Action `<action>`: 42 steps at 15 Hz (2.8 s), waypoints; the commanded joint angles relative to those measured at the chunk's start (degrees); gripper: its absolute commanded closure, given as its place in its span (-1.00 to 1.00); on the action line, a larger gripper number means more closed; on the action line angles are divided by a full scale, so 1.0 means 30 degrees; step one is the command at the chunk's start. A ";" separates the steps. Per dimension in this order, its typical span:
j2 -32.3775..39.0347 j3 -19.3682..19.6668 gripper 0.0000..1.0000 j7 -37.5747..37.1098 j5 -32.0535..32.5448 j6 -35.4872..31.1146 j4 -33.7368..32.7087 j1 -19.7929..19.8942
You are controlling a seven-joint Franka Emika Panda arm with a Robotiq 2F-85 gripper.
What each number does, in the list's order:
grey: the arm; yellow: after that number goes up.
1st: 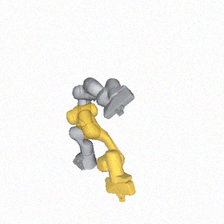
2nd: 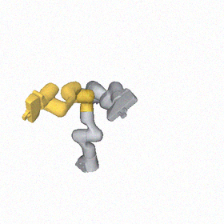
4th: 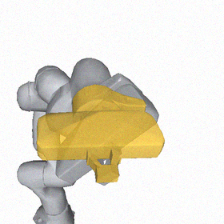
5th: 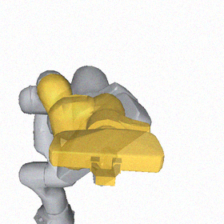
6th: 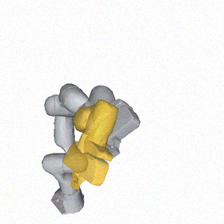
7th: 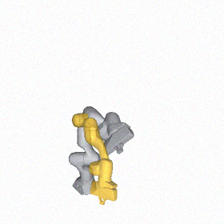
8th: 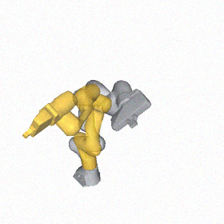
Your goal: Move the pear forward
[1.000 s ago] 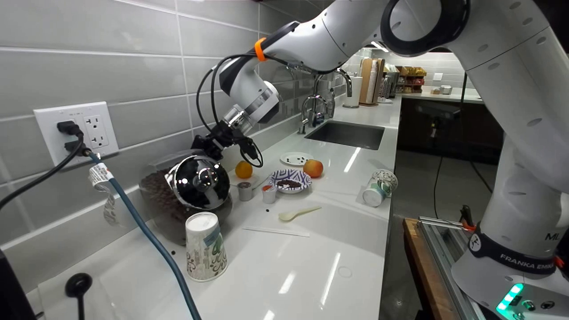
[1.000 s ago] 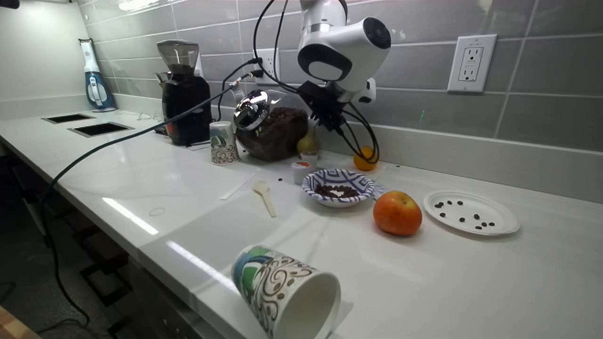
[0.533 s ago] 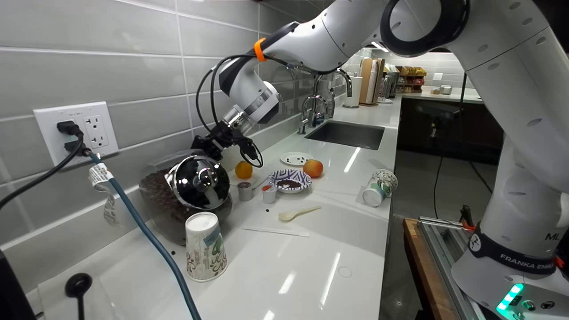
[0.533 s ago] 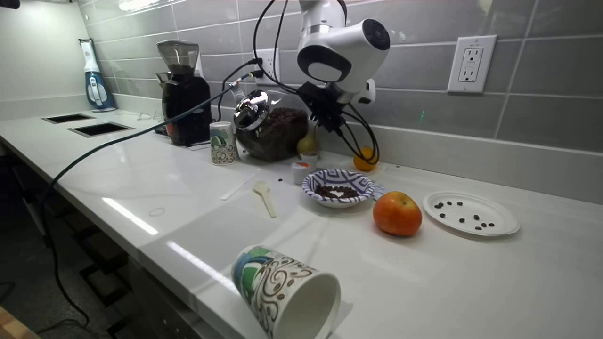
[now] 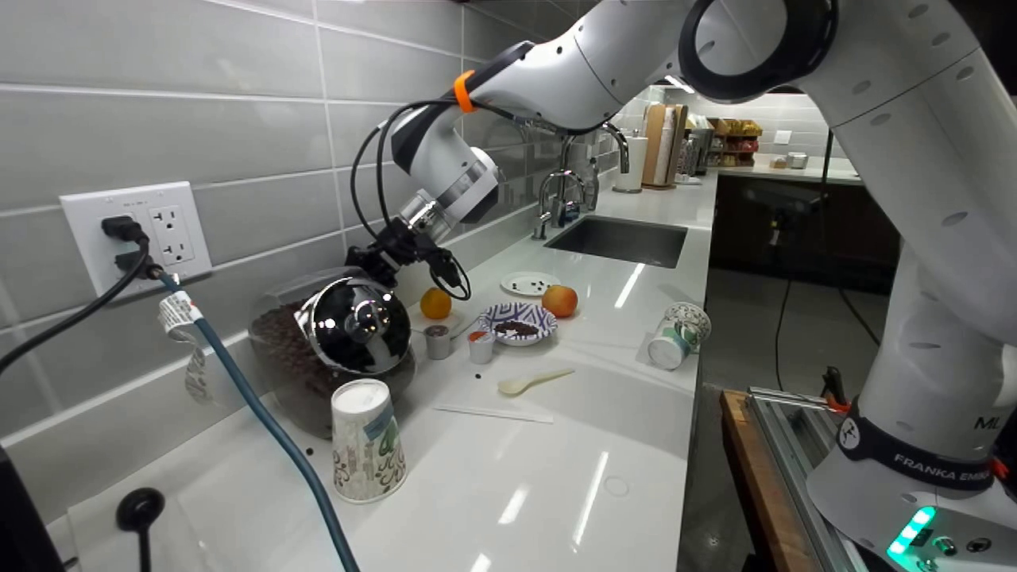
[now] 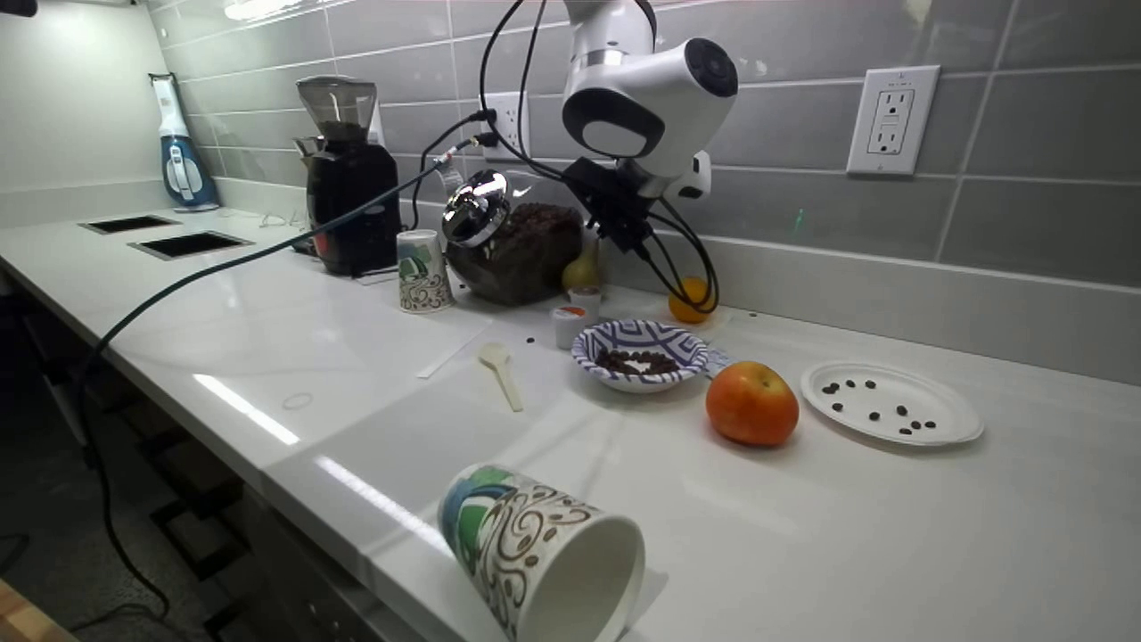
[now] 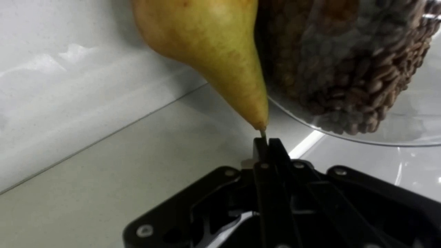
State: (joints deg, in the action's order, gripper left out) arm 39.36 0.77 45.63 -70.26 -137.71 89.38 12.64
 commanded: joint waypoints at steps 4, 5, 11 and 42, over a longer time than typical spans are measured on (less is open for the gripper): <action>-0.0810 -0.0453 0.93 0.1363 -0.0650 -0.0481 0.0777 0.0073; -0.1367 -0.0499 0.93 0.2024 -0.0649 -0.0509 0.1449 0.0055; -0.4480 -0.0917 0.93 0.6570 -0.2485 -0.1630 0.4881 -0.0063; -1.8527 0.1760 0.94 1.3737 -1.2985 -0.2682 2.1078 -0.0828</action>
State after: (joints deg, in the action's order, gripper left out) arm -9.48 5.84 86.03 -107.11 -144.62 147.57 9.37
